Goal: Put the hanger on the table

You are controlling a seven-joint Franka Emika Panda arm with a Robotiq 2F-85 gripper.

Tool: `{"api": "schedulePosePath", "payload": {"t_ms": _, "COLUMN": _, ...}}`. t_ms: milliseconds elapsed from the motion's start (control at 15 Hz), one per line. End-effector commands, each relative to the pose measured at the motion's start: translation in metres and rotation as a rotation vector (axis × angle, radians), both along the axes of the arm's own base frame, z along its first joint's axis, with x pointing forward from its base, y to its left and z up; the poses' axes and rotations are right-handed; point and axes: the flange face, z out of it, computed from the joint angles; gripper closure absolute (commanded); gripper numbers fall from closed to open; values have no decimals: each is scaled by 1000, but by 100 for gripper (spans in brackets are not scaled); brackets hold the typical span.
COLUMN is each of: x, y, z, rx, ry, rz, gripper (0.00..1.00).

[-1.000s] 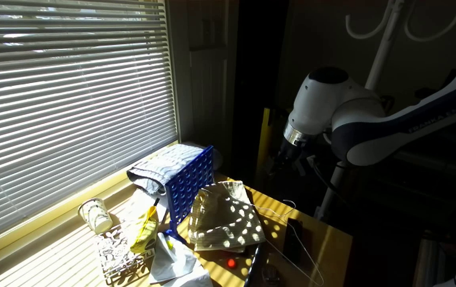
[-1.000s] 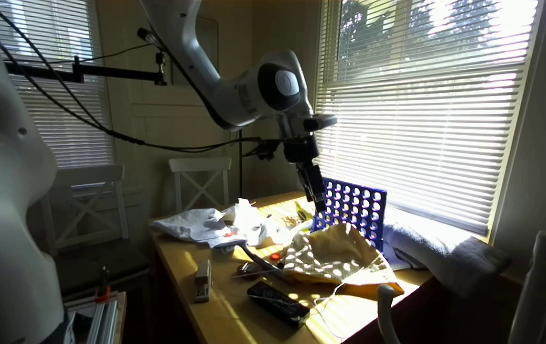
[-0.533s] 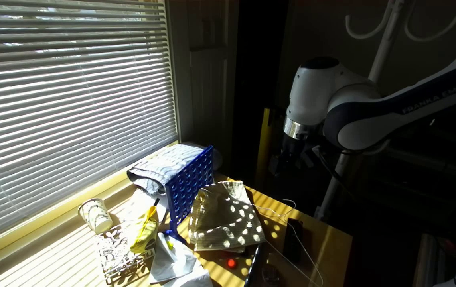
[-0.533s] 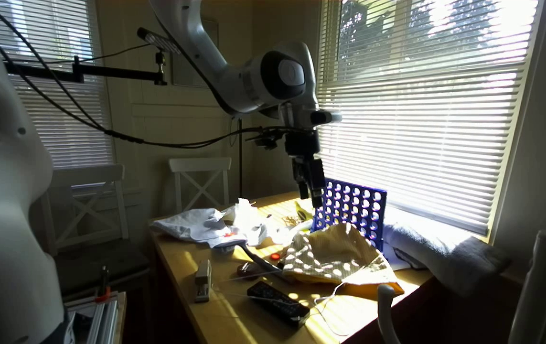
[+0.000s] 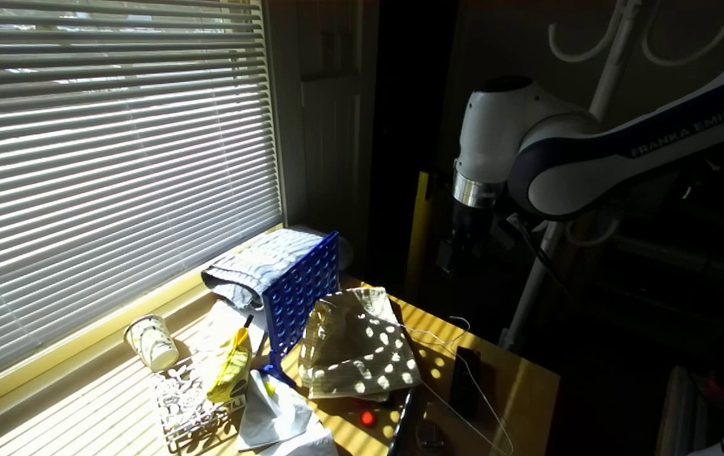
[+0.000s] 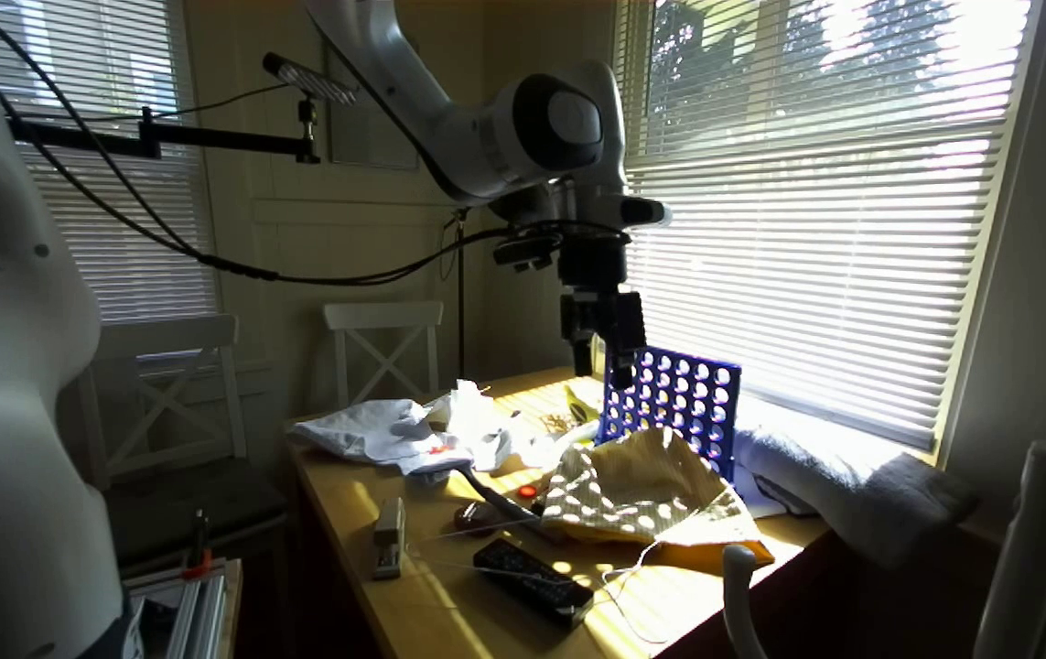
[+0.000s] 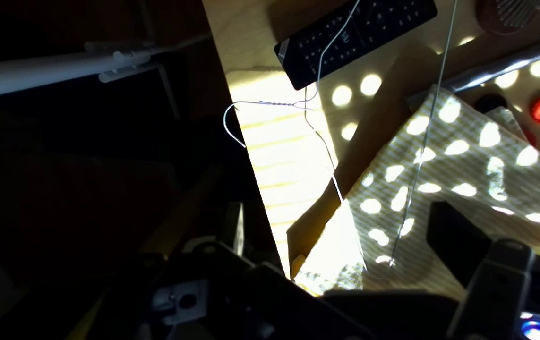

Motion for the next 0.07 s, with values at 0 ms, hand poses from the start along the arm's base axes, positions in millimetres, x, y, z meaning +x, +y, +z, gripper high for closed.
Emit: {"api": "schedulePosePath", "payload": {"t_ms": 0, "x": 0, "y": 0, "z": 0, "rx": 0, "ry": 2, "rz": 1, "gripper": 0}}
